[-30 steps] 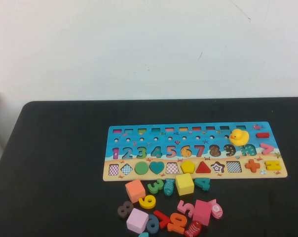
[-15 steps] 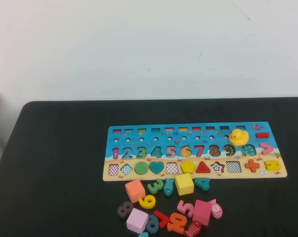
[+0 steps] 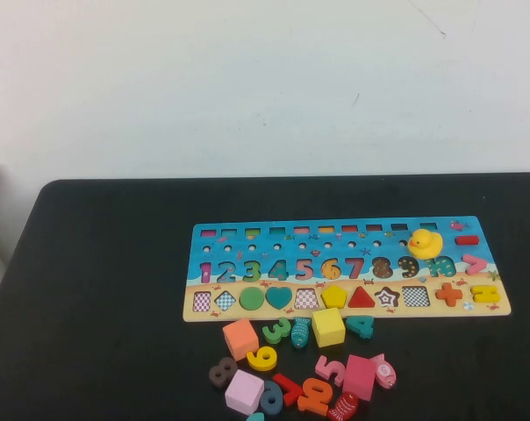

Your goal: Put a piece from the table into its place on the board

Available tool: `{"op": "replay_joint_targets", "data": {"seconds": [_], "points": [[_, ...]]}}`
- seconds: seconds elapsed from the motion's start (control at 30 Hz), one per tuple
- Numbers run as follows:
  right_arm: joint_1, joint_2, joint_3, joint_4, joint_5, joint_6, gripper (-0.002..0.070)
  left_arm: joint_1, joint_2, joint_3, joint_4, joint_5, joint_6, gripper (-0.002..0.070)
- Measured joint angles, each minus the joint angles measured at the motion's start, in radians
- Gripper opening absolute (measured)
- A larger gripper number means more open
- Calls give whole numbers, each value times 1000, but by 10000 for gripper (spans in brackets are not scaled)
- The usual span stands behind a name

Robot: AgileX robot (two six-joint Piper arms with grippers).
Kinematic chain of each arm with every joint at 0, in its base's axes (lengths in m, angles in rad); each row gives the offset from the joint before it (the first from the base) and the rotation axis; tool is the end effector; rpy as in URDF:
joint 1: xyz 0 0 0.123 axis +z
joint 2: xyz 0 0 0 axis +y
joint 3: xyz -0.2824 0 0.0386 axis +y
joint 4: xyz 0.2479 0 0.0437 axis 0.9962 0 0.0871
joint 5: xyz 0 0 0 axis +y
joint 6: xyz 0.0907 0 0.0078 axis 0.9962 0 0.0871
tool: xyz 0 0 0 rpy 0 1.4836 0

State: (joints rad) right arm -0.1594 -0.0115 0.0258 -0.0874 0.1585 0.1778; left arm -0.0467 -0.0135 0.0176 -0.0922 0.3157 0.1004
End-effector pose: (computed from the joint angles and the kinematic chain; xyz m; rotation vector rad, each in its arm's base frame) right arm 0.0554 -0.0102 0.1906 0.2176 1.6418 -0.0630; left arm 0.0535 -0.0051 0.1795 0.0739 1.8008 -0.0500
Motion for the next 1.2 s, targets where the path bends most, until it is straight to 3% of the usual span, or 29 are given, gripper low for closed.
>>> {"op": "replay_joint_targets", "data": {"seconds": [0.43,0.67,1.2], "points": [[12,0,0,13,31,-49,19,0,0,0,0,0,0,-1],[71,0,0,102,175,-54,19,0,0,0,0,2,0,-1],[75,0,-2,104,188,-55,19,0,0,0,0,2,2,-2]]}}
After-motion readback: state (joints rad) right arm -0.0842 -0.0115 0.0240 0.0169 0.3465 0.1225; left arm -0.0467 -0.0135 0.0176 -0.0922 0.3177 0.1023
